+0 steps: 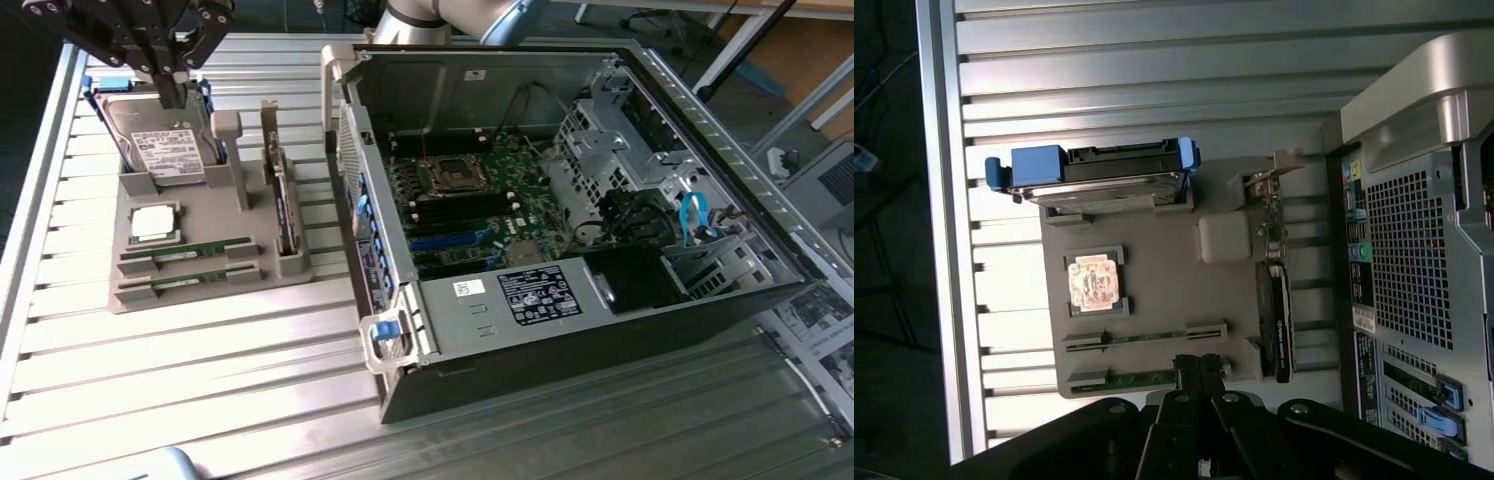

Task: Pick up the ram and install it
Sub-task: 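Reach for the ram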

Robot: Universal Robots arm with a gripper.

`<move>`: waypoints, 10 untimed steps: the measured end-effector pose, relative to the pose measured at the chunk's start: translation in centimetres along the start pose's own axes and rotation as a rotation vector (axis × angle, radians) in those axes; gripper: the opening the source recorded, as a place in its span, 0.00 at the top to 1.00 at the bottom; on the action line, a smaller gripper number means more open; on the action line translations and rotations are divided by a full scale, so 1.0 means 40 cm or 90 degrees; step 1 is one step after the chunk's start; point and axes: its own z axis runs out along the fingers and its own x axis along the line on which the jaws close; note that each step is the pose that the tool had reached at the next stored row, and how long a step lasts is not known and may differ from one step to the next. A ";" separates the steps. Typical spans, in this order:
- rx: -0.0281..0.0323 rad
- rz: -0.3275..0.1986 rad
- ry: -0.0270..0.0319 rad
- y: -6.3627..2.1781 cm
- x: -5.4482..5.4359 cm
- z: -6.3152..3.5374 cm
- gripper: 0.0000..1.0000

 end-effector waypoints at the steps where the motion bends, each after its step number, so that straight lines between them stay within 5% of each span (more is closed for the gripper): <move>1: 0.0000 0.000 0.0000 0.000 0.002 0.000 0.89; 10: 0.0000 0.000 0.0000 -0.001 0.018 0.000 0.89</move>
